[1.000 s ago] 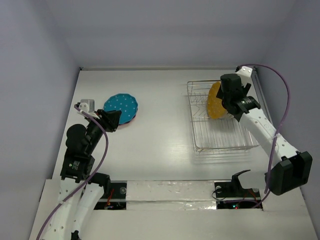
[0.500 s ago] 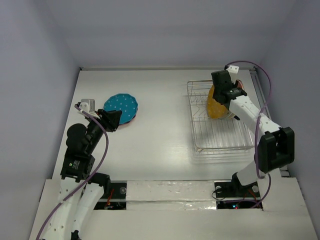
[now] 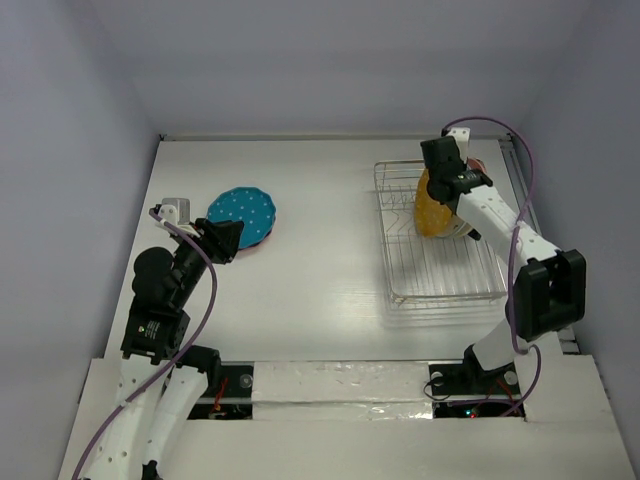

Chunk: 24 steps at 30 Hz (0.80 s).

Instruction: Unload the plates from the dish rack

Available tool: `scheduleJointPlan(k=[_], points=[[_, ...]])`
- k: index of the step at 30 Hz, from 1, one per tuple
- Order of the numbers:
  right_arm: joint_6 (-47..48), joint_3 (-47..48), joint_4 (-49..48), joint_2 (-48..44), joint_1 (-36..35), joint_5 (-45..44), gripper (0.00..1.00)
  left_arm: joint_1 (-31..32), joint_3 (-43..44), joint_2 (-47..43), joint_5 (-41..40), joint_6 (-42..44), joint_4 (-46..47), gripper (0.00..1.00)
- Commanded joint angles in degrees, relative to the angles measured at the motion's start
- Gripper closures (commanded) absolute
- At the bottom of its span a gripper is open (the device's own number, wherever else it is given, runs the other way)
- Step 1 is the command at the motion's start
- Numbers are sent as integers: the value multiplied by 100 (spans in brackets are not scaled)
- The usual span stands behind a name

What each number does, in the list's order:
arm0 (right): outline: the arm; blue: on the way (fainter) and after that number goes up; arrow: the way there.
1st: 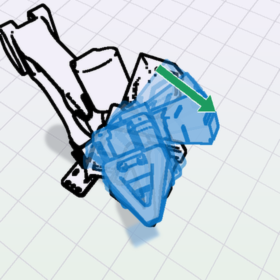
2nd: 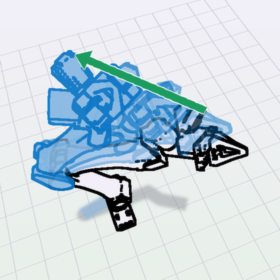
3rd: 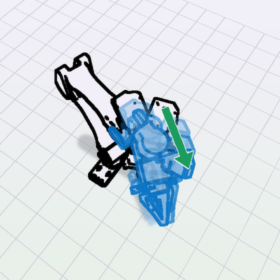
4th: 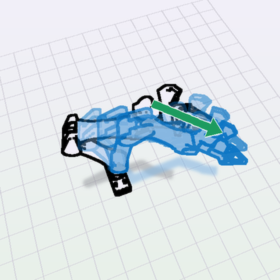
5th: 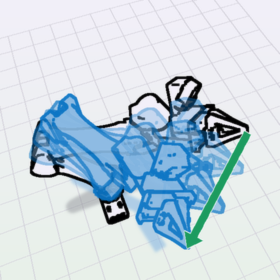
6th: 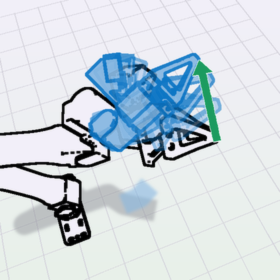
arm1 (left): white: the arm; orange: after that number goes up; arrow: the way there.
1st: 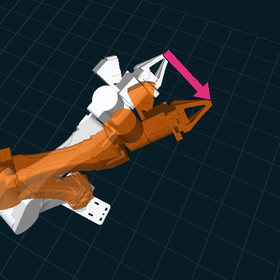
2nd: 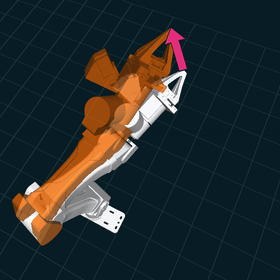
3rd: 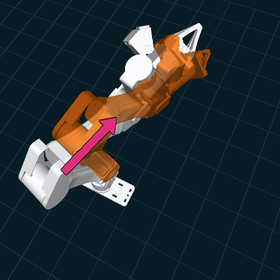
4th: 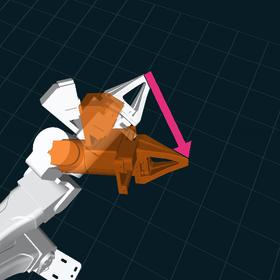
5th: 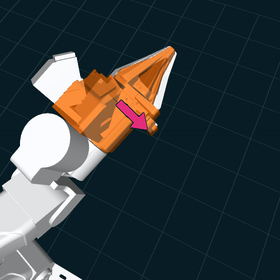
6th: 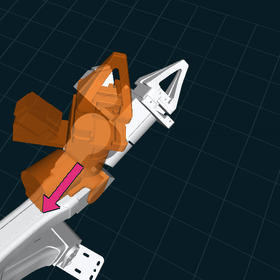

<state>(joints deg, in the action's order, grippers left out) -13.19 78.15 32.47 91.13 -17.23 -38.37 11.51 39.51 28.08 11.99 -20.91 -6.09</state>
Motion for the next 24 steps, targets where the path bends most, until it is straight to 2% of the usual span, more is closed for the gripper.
scheduleJointPlan(k=[1,12,24], points=[[334,596,-250,-456,45,-443,100,9,242,-30,49,16,213,72],[458,1106,-30,-798,-70,-391,100,9,242,-48,32,16,204,72],[-306,527,-820,-1598,-70,497,100,9,242,-48,23,16,196,71]])
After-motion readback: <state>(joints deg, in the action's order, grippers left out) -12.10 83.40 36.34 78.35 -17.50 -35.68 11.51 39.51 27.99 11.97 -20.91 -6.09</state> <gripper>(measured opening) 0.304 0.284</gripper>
